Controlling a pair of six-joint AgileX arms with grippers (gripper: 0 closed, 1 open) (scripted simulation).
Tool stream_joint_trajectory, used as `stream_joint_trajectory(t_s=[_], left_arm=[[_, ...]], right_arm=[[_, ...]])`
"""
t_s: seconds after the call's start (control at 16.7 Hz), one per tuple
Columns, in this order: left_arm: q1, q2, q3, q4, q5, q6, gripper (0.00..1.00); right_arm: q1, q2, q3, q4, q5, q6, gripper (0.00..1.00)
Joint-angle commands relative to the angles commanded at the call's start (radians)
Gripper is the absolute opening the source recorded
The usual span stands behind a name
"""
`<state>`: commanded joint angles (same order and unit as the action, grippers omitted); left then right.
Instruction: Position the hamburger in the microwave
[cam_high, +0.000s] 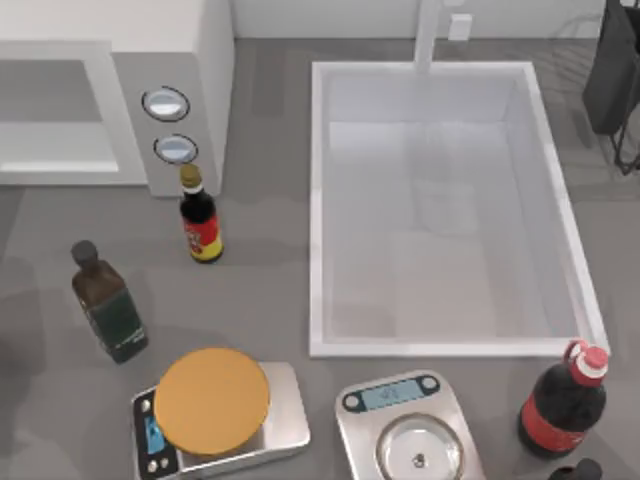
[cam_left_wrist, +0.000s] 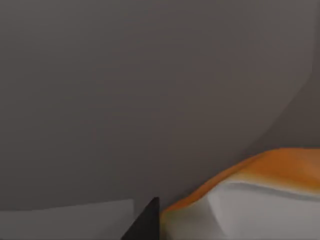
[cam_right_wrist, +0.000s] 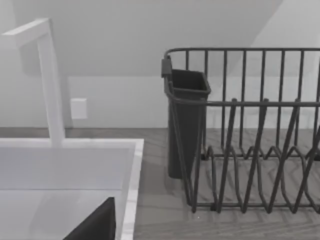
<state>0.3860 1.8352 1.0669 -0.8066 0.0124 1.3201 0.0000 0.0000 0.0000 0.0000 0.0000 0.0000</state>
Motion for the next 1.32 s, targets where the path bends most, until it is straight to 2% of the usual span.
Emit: stream_joint_trajectory(t_s=[0.48,0.84,1.08,1.32], left_arm=[[-0.004,-0.119,0.192,-0.307,0.001,-0.005,0.0],[-0.006,-0.124,0.2,-0.324,0.002,-0.006,0.0],[-0.009,-0.092,0.194,-0.221,0.016,-0.085,0.0],[-0.041,-0.004,0.174,0.049,0.052,-0.258,0.0]], right_arm=[[0.0,0.0,0.0,0.0,0.0,0.0,1.0],[0.0,0.0,0.0,0.0,0.0,0.0,1.0],[0.0,0.0,0.0,0.0,0.0,0.0,1.0],[0.0,0.0,0.0,0.0,0.0,0.0,1.0]])
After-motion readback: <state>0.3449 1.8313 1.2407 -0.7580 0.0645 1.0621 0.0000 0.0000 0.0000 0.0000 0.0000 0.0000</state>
